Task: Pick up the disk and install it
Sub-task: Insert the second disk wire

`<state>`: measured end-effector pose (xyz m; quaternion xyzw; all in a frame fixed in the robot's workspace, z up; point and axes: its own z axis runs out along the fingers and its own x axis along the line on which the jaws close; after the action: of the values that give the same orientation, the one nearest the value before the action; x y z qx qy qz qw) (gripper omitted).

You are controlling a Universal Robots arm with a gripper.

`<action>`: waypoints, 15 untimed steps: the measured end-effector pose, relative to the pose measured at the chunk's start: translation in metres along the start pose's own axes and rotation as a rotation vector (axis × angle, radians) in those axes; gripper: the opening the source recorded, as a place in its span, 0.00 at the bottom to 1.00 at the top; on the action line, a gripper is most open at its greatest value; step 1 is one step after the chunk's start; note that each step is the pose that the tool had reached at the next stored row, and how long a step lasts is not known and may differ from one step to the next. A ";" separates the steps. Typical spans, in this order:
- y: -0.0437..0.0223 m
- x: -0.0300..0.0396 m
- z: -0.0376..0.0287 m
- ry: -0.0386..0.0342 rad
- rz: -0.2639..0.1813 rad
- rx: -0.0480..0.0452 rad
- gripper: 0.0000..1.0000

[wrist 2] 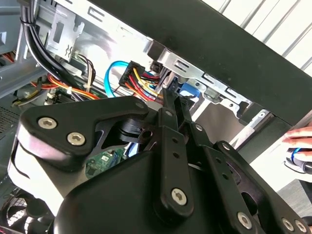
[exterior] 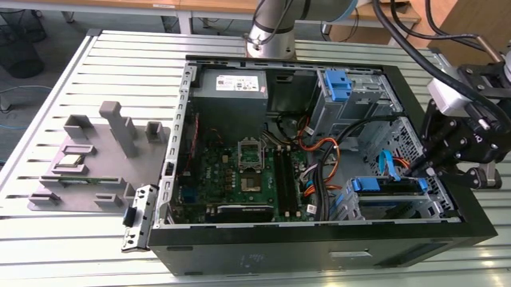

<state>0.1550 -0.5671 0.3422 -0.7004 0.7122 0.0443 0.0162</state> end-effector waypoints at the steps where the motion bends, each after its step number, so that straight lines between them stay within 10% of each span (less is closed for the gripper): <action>1: 0.0000 0.0008 0.0001 0.0000 0.000 0.0000 0.18; 15: 0.0011 0.0043 0.0053 0.0021 0.000 0.0000 0.18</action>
<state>0.1537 -0.5709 0.3367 -0.7004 0.7122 0.0435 0.0154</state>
